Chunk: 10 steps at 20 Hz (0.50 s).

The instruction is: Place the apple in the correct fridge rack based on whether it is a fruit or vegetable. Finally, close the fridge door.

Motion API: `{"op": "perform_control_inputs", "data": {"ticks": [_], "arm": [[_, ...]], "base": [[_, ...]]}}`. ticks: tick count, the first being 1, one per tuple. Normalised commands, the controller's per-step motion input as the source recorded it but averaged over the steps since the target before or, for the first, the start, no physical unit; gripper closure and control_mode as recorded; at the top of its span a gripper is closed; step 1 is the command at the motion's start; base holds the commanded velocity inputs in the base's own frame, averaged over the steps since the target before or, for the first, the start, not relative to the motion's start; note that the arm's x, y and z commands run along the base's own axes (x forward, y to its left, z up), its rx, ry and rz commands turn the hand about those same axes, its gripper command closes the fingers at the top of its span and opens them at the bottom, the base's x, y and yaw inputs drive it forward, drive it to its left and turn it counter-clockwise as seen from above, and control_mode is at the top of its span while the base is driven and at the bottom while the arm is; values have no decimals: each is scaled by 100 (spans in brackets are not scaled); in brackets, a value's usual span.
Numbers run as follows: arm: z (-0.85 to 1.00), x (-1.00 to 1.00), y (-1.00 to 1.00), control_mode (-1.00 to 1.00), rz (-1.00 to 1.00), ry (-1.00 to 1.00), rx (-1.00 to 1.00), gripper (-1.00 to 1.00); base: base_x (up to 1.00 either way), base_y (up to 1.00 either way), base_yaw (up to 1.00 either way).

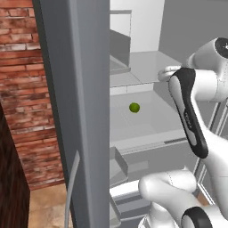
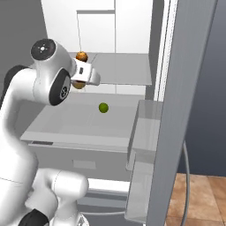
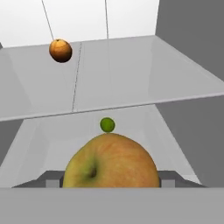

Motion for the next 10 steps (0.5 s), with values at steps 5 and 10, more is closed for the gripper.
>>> {"op": "perform_control_inputs", "data": {"ticks": [5,10], "arm": [[-10,89,-16,-100,0,-2,-2,100],[0,100,-25,-100,0,0,0,100]], "base": [[0,0,0],[0,0,0]]}}
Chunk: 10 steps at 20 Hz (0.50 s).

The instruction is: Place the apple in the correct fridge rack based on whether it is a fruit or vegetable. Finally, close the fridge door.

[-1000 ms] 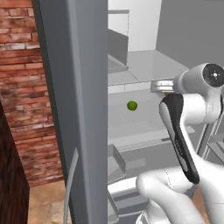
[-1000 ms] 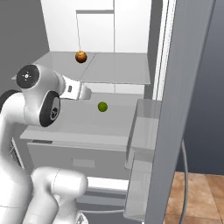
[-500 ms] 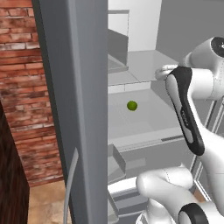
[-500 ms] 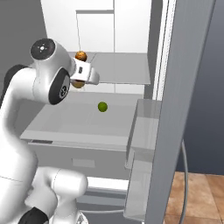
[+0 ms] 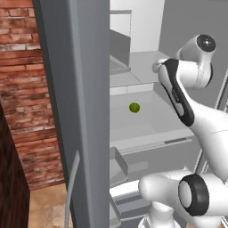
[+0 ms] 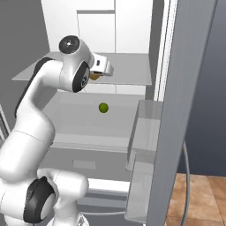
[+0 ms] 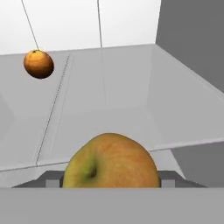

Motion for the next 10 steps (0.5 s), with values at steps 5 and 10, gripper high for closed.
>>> {"op": "perform_control_inputs", "data": {"ticks": [5,10], "arm": [[-8,100,-11,-100,0,3,0,100],[-14,100,-1,-100,0,6,0,100]], "base": [[0,0,0],[0,0,0]]}}
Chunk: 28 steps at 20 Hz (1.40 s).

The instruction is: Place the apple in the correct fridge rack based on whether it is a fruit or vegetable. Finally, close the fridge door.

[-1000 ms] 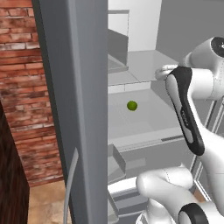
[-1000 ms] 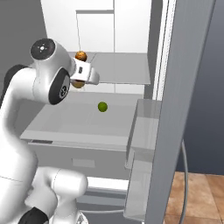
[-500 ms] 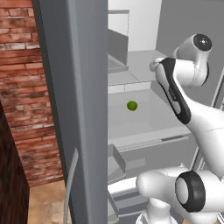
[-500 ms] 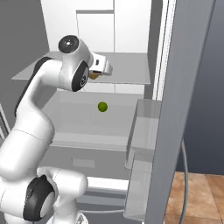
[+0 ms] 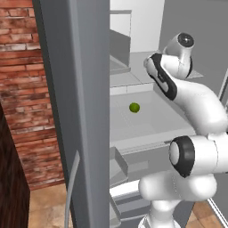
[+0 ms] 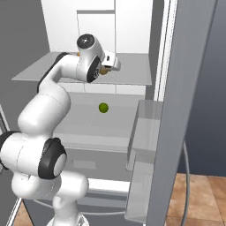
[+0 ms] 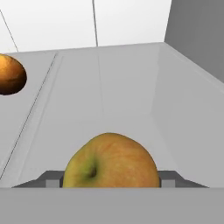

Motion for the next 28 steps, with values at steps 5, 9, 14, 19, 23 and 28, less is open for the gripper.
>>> {"op": "perform_control_inputs", "data": {"ticks": [5,9,14,19,23,28], "arm": [[-31,100,0,-100,0,2,0,-100],[-8,55,0,-100,-1,0,-1,-100],[0,4,5,-100,-9,0,0,-100],[3,-19,22,-100,-9,0,0,-100],[27,-84,34,-100,-6,-1,2,-100],[26,-100,28,-100,0,-2,4,-100]], "base": [[0,0,0],[0,0,0],[0,0,0],[0,0,0],[0,0,0],[0,0,0]]}}
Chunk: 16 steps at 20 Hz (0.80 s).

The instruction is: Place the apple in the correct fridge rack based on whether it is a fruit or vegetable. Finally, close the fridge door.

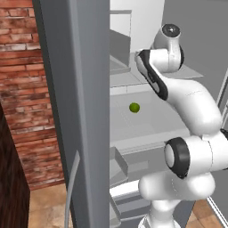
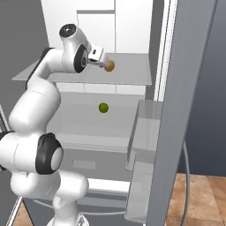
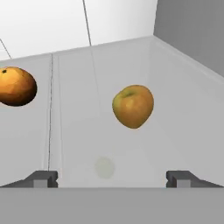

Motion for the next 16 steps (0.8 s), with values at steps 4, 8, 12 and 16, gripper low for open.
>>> {"op": "perform_control_inputs", "data": {"ticks": [4,8,12,16], "arm": [[3,-100,11,-100,0,0,4,-100],[-26,-100,0,-100,8,0,4,-100],[-47,-100,0,-100,9,0,6,-100],[-58,-100,0,-100,10,7,2,-100]], "base": [[0,0,0],[0,0,0],[0,0,0],[0,0,0]]}}
